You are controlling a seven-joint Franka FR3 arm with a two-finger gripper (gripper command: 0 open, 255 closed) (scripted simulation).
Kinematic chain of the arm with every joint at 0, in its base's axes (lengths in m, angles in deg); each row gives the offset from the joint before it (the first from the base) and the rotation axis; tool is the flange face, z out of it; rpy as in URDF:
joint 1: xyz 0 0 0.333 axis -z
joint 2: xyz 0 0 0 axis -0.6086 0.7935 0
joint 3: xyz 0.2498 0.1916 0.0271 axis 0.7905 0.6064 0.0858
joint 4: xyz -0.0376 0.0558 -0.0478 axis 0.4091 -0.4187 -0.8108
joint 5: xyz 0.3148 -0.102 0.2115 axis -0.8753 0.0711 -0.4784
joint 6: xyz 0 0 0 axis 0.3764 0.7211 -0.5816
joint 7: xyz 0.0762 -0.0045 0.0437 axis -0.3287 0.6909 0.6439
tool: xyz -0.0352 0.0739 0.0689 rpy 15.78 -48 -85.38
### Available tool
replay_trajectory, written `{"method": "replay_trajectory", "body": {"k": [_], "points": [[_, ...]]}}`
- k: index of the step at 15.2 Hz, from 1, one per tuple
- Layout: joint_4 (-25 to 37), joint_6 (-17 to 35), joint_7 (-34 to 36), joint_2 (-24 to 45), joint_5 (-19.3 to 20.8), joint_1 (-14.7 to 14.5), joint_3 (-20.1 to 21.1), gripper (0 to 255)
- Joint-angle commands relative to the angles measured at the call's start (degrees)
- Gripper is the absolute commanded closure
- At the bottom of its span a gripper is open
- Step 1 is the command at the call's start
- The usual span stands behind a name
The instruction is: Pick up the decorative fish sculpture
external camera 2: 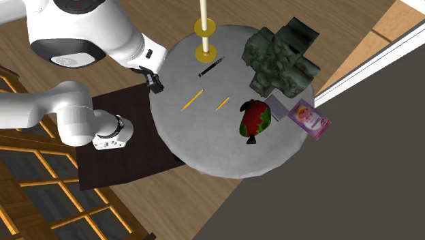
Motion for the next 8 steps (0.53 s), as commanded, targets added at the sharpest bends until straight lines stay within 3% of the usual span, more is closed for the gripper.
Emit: {"method": "replay_trajectory", "body": {"k": [1,8], "points": [[0.00,0.00,0.00,0.00,0.00,0.00,0.00,0],[7.81,6.48,-4.69,14.32,6.46,1.08,-0.93,0]]}}
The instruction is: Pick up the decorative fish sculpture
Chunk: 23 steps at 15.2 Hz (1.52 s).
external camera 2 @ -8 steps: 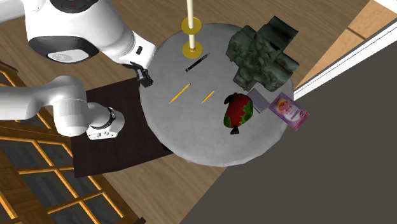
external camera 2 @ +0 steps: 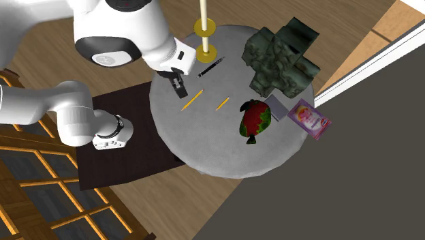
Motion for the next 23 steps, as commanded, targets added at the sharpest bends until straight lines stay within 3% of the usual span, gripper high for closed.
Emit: {"method": "replay_trajectory", "body": {"k": [1,10,18,23], "points": [[2.88,1.29,-1.43,4.08,1.96,0.45,-0.41,0],[17.91,5.73,-5.22,22.50,9.61,1.75,-0.93,0],[35.12,5.93,-7.96,38.48,15.55,2.33,-1.42,0],[31.57,9.57,-7.02,38.66,15.88,2.38,-1.51,0]]}}
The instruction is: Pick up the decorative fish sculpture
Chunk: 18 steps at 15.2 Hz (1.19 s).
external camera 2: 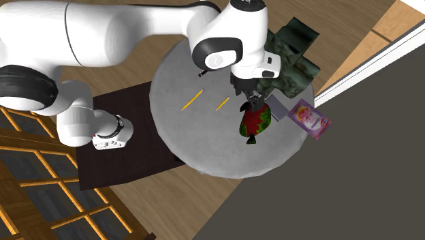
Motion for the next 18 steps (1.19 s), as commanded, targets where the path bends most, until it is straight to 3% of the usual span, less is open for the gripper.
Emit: {"method": "replay_trajectory", "body": {"k": [1,4,5,14,18], "points": [[-1.16,1.33,0.43,0.21,0.17,-0.02,0.01,0],[-2.18,2.46,0.72,0.34,0.28,0.00,-0.02,0],[-2.22,2.38,0.75,0.24,0.29,-0.02,0.00,255],[-2.17,2.46,0.72,0.35,0.28,0.00,-0.02,255],[0.48,-0.41,-0.03,0.05,0.00,-0.06,0.04,255]]}}
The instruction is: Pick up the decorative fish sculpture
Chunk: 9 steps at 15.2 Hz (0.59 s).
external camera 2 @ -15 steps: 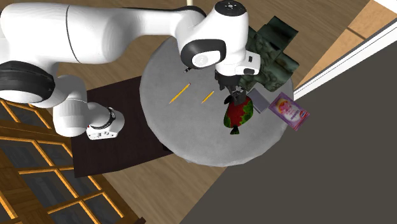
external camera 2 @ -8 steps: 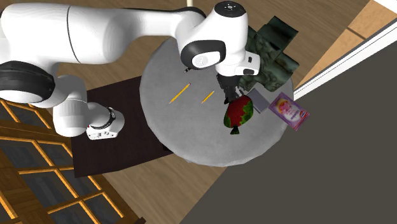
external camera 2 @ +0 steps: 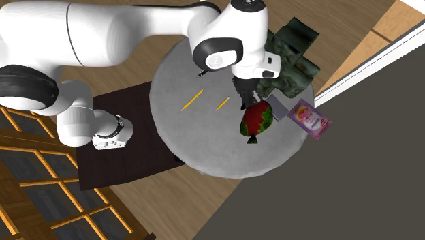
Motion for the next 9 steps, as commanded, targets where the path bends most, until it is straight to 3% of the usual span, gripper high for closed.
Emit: {"method": "replay_trajectory", "body": {"k": [1,9], "points": [[1.14,-1.33,-0.32,-0.23,-0.11,-0.04,0.03,255],[7.37,-7.27,-1.83,-0.11,-0.60,-0.14,0.11,255]]}}
